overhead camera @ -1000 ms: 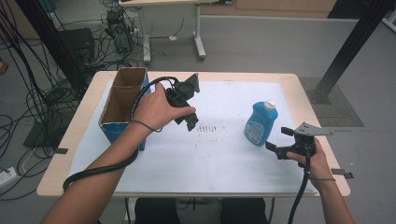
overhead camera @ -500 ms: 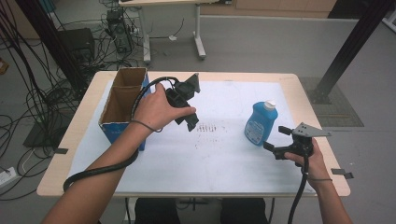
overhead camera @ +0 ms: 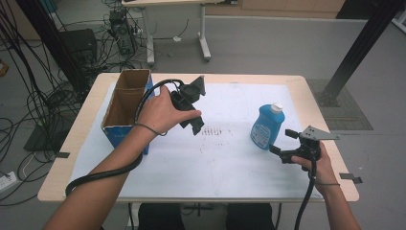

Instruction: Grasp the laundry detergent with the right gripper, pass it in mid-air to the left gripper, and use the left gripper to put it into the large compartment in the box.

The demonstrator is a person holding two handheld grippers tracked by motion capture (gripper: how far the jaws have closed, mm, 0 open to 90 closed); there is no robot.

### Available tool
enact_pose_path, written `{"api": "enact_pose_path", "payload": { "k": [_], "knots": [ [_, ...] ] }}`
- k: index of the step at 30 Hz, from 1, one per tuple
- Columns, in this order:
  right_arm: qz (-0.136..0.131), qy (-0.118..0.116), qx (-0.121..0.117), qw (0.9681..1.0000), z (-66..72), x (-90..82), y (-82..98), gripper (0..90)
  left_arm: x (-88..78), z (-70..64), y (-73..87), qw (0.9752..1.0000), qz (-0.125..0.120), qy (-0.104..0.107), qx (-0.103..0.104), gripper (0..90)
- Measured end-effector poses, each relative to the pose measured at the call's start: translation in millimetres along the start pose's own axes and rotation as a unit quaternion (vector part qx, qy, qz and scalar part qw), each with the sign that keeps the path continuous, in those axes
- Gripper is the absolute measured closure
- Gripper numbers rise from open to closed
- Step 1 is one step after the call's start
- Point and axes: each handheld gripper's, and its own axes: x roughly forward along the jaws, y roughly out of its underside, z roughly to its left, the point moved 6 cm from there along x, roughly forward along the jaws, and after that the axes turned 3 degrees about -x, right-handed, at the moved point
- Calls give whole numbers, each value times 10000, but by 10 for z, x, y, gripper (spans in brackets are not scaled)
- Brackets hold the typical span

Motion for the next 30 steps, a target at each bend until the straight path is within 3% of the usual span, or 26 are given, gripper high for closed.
{"api": "enact_pose_path", "payload": {
  "k": [15, 30],
  "knots": [
    [-2, -9, 48, 10000, 6, 7, 8, 26, -3, 22, 10, 10000, -21, 10, -64, 66],
    [23, 9, 63, 10000, 6, 5, 9, 26, -13, 38, 27, 9999, -40, -108, -104, 78]
  ]
}}
